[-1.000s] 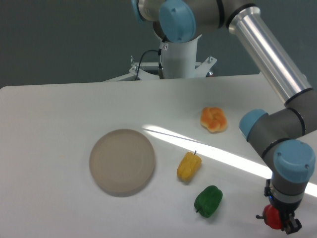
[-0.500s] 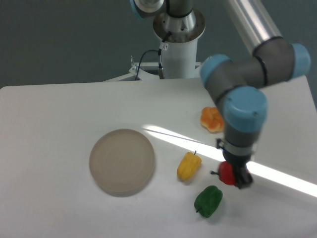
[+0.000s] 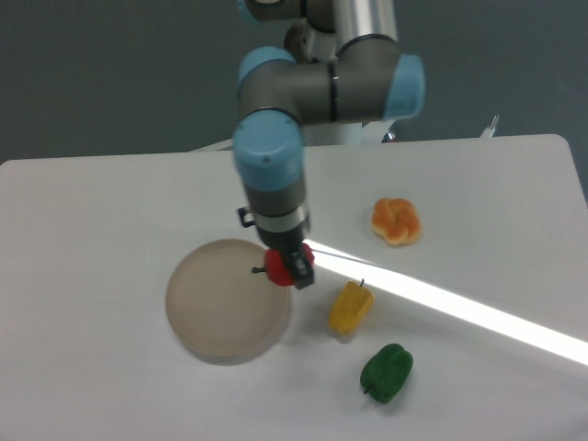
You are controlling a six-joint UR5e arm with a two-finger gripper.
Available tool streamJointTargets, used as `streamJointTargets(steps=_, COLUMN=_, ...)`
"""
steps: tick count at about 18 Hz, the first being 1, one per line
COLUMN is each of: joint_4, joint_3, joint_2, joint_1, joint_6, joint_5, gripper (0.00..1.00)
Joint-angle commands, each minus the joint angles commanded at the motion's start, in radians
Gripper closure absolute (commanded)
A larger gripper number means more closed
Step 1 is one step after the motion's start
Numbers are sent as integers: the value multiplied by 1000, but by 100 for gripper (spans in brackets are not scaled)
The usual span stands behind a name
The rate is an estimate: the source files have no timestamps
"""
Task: Place the red pepper on the plate
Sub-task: 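Carry the red pepper over the beige plate and lower it, then hold the red pepper on the plate and open the gripper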
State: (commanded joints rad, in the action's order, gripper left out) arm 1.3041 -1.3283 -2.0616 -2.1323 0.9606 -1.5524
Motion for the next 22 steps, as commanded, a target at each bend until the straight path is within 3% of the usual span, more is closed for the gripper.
streamJointTargets(steps=3, joint_4=-116, joint_3=-46, joint_2=-21, joint_1=9, joint_6=23, joint_5=26, gripper=56)
streamJointTargets(steps=10, joint_4=-250, joint_3=-84, joint_2=-69, joint_1=43, joint_6=50, joint_5=61, gripper=56)
streamJointTargets(steps=13, joint_4=-256, joint_3=-88, joint_2=-87, joint_1=55, joint_6=109, joint_5=57, gripper=56)
streamJointTargets(steps=22, joint_4=-255, joint_3=-89, joint_2=-100, joint_1=58, joint_6=112, joint_5=54, gripper=56)
